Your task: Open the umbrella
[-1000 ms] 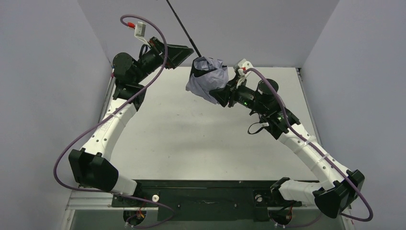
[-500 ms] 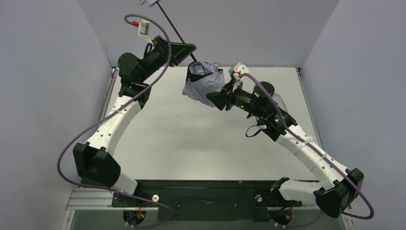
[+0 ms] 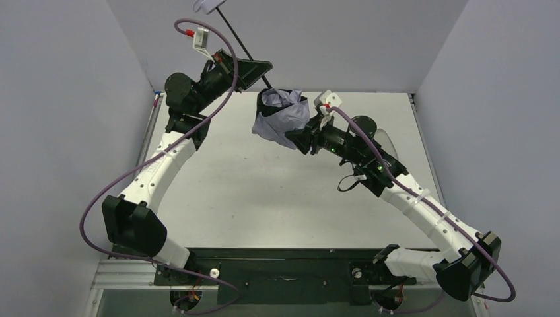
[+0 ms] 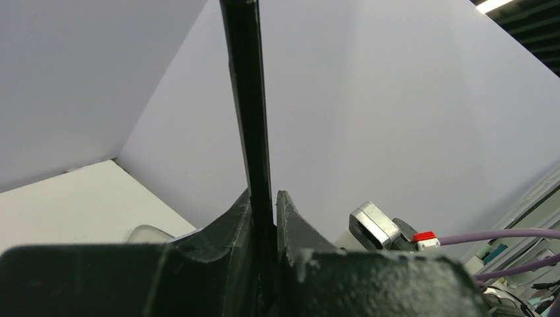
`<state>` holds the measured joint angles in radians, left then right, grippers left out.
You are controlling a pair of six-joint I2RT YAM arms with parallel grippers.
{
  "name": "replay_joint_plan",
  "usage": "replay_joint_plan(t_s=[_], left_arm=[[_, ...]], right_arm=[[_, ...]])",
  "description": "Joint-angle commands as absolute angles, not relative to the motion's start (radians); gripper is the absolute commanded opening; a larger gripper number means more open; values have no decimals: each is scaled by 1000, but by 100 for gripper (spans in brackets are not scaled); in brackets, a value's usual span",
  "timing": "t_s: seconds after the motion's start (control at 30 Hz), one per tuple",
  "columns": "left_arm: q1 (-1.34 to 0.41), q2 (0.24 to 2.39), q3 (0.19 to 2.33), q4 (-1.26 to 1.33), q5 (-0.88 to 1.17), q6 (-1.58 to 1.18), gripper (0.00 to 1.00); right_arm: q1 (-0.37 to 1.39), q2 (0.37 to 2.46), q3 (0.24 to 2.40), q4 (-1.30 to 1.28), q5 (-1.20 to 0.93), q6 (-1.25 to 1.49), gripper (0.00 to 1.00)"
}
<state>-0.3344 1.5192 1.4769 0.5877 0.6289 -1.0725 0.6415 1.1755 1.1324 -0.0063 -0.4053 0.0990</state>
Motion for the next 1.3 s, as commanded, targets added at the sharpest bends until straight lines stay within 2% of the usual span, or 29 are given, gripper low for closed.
replay_joint_plan(t_s=[0.0,0.03,0.07,0.13,0.2,0.37,0.4,0.5,0.6,0.7,0.9,1.0,1.17,1.27], left_arm=[[-324,1514,1526,625,617,-1042,0],[-321,1511,1528,616,626,-996,0],[-317,1508,1531,575,629,-957,0],[-311,1492,1545,475,629,-778,0],[-312,1480,1561,382,630,-564,0],[-350,1442,1566,219,609,-61,0],[-392,1421,1561,164,599,97,0],[-489,1367,1490,105,578,312,0],[-540,1339,1454,122,603,280,0],[-508,1347,1459,168,563,215,0],[-504,1325,1430,168,724,201,0],[-514,1311,1406,181,722,215,0],[-515,1314,1402,227,729,127,0],[-515,1314,1387,265,744,79,0]], right_arm=[[647,1131,1164,47,-414,78,33],[641,1123,1165,17,-414,75,44],[639,1116,1162,-5,-411,68,61],[631,1093,1149,-55,-405,56,76],[625,1071,1124,-94,-398,53,79],[583,1001,1034,-152,-370,68,81],[568,994,1027,-159,-367,81,81],[471,977,1016,-185,-385,115,80],[415,974,1038,-198,-403,121,78],[409,974,1059,-202,-410,103,75],[414,1000,1112,-169,-449,109,63],[436,1027,1142,-149,-456,114,62],[501,1078,1182,-125,-443,114,66],[538,1117,1198,-85,-443,106,64]])
